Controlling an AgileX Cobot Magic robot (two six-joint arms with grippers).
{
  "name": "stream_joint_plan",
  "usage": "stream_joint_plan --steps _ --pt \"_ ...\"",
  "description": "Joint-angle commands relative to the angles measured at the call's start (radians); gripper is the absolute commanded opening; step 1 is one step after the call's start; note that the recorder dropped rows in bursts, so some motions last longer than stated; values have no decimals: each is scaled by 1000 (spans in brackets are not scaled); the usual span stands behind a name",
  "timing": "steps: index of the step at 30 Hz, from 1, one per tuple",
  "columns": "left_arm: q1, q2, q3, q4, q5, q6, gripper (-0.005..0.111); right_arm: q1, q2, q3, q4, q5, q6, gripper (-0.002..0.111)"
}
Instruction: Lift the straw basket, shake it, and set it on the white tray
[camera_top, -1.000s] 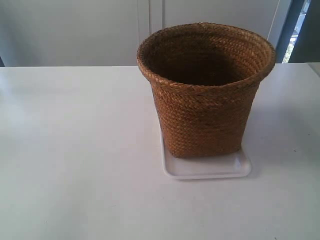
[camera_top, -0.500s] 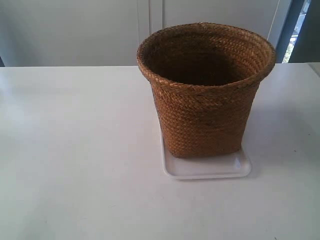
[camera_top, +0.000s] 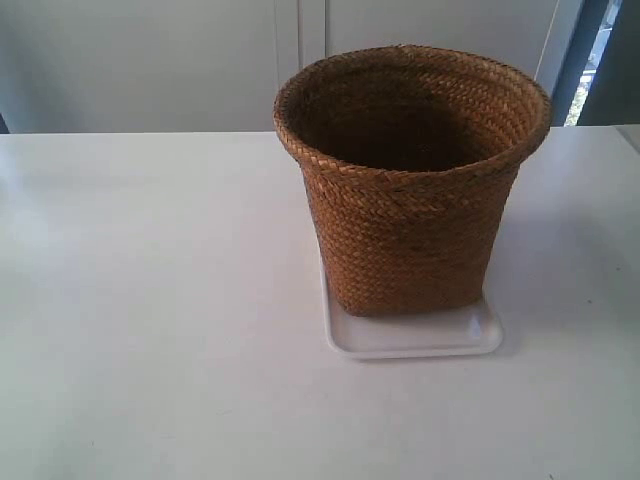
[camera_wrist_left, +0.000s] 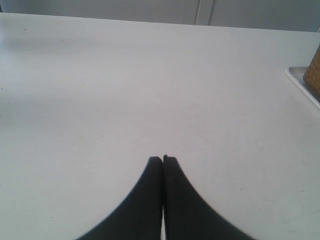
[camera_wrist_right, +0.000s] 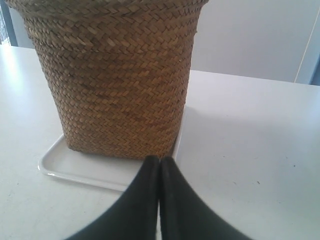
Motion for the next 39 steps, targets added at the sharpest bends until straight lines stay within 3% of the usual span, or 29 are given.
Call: stream_joint_plan --steps 1,39 --pt "4 -5 7 -7 5 -9 0 -2 -7 7 4 -6 6 0" --pt "4 -5 7 -7 3 -9 0 -2 -7 7 4 -6 25 0"
